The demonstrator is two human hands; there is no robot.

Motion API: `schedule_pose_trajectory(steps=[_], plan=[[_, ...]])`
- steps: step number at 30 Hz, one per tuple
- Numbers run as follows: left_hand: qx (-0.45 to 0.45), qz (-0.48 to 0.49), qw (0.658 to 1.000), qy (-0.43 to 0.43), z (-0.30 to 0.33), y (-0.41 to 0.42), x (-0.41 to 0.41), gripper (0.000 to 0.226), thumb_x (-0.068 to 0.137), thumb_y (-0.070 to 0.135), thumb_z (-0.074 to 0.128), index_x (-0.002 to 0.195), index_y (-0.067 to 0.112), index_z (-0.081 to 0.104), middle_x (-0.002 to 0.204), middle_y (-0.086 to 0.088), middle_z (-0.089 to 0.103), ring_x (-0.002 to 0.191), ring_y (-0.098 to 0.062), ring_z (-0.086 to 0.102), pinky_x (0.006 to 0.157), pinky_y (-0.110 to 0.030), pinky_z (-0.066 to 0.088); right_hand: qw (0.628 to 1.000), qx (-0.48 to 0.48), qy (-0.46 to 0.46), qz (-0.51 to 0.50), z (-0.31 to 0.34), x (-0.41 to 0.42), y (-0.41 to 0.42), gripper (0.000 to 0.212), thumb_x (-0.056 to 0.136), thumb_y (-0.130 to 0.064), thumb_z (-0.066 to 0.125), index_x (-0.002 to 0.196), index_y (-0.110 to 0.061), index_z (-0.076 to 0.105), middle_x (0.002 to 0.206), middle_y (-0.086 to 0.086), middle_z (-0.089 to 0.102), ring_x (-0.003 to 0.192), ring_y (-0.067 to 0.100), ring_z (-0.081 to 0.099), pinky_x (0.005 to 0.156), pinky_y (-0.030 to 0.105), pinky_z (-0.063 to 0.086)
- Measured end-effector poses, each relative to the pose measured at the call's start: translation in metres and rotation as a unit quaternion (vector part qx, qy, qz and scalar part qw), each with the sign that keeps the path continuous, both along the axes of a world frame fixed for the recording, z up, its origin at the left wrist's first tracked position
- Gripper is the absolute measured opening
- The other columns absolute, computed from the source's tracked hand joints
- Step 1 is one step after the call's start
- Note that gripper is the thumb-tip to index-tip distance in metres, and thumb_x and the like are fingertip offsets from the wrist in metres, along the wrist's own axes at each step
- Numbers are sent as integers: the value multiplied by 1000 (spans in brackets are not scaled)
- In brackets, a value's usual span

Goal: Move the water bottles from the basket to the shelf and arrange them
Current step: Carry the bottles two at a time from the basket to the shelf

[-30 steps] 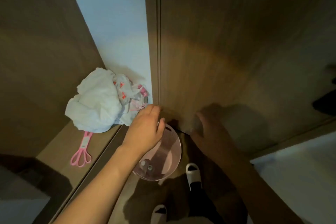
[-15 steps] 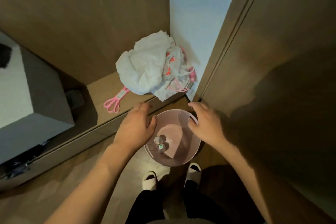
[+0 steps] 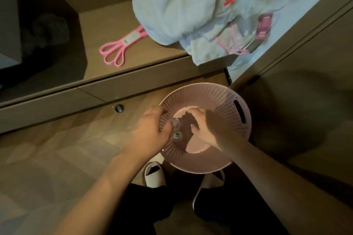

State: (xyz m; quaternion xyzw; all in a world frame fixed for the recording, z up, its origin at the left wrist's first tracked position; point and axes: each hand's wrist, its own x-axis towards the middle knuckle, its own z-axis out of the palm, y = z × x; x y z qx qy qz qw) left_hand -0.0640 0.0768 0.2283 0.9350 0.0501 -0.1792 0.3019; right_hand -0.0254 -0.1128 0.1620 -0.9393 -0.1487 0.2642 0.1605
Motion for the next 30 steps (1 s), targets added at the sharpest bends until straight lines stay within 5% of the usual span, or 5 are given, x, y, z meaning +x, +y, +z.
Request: schedule_pose_trajectory(steps=[5, 11, 20, 25, 30], plan=[[-50, 42, 998, -5, -113, 7, 5, 34, 94, 34, 57, 127, 27, 55, 118, 8, 57, 100, -6, 58, 84, -25, 51, 996, -34, 37, 73, -162, 26, 29, 48, 91, -35, 59, 137, -32, 45, 134, -5, 55, 119, 19, 55, 97, 34, 45], [-118, 98, 987, -52, -183, 16, 9, 32, 91, 40, 54, 122, 36, 56, 112, 16, 61, 93, -1, 63, 79, -35, 58, 985, -58, 74, 147, -270, 59, 55, 36, 81, -36, 67, 113, -30, 52, 106, -5, 55, 97, 19, 54, 78, 33, 39], [-79, 58, 994, -53, -191, 12, 10, 32, 93, 30, 55, 125, 34, 55, 117, 15, 59, 97, -2, 61, 82, -36, 58, 994, -34, 7, 100, -278, 37, 56, 26, 83, -37, 61, 104, -27, 49, 99, -3, 62, 93, 24, 63, 79, 36, 51], [56, -94, 994, -13, -195, 5, 20, 32, 95, 37, 53, 126, 31, 52, 121, 14, 56, 99, -1, 57, 76, -19, 48, 998, -44, 19, 45, -243, 37, 2, 44, 80, -39, 71, 115, -26, 48, 99, 1, 56, 99, 24, 60, 77, 29, 44], [166, -234, 955, 74, -207, -33, 33, 45, 92, 42, 58, 133, 25, 49, 124, 3, 59, 107, -16, 59, 89, -30, 50, 998, -51, -22, 0, -201, 34, -45, 37, 77, -45, 71, 94, -22, 48, 85, 0, 58, 81, 20, 57, 70, 31, 46]])
